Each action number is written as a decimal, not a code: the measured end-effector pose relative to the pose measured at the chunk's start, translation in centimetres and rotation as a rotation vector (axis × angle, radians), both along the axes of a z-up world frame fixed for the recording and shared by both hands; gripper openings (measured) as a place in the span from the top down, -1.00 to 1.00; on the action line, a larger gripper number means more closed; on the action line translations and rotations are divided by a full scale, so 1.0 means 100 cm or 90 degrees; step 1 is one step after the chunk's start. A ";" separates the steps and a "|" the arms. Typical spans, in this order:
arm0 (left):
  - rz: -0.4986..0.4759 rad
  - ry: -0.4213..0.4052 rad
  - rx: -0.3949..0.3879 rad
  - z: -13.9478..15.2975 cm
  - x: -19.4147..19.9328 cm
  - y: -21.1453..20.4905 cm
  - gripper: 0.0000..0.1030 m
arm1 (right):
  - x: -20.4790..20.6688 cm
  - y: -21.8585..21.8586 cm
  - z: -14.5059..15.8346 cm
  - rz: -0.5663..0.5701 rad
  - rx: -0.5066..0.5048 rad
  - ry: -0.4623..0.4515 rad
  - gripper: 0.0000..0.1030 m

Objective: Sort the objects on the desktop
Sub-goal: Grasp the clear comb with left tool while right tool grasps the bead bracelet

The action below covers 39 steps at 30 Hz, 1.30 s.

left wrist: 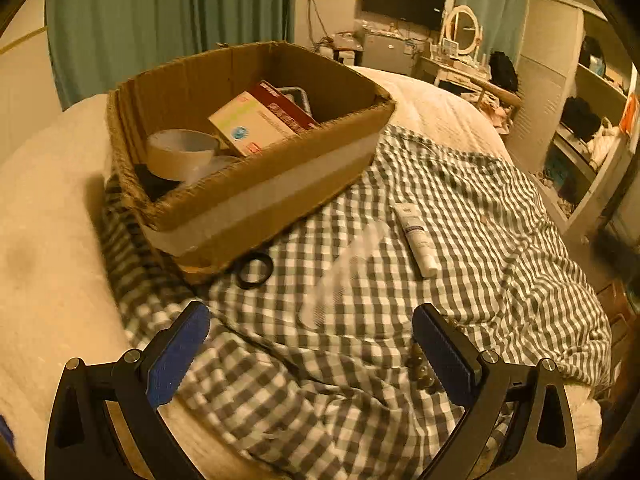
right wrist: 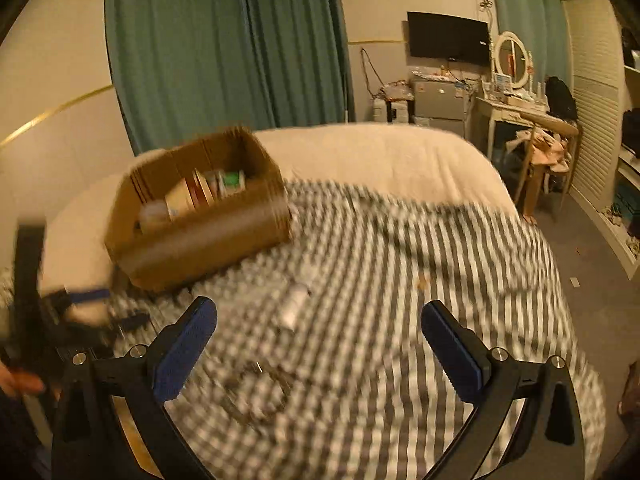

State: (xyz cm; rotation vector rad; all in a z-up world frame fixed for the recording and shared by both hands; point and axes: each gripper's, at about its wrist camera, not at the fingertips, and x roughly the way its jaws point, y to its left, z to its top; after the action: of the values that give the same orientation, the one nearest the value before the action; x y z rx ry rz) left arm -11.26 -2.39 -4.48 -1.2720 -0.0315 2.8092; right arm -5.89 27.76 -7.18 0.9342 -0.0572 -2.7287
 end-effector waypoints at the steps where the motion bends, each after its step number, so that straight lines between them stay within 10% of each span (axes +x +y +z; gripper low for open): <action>1: 0.003 0.014 -0.002 -0.002 0.001 0.001 -1.00 | 0.000 -0.002 -0.011 -0.004 0.006 -0.019 -0.99; 9: 0.033 -0.020 0.059 -0.035 -0.032 -0.001 -1.00 | -0.031 -0.035 -0.078 0.100 0.030 -0.115 -0.93; 19: -0.051 0.012 -0.092 -0.067 -0.054 0.042 -1.00 | -0.052 -0.049 -0.134 0.165 0.050 -0.237 0.59; 23: -0.059 0.013 -0.128 -0.078 -0.065 0.051 -1.00 | -0.048 -0.049 -0.128 0.102 0.209 -0.173 0.77; 27: -0.069 -0.016 -0.105 -0.091 -0.077 0.050 -1.00 | -0.060 -0.016 -0.116 0.033 0.167 -0.185 0.78; 34: -0.065 -0.070 -0.028 -0.099 -0.088 0.038 0.32 | -0.068 0.011 -0.098 -0.005 0.108 -0.182 0.78; 39: -0.079 -0.055 -0.017 -0.085 -0.079 0.046 0.48 | -0.064 0.007 -0.088 0.016 0.093 -0.158 0.78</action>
State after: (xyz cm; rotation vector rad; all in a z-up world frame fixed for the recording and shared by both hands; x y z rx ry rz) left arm -19.17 2.20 -13.01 -1.3511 0.0793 2.6580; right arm -12.30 28.50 -15.99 1.3023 0.1087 -2.6071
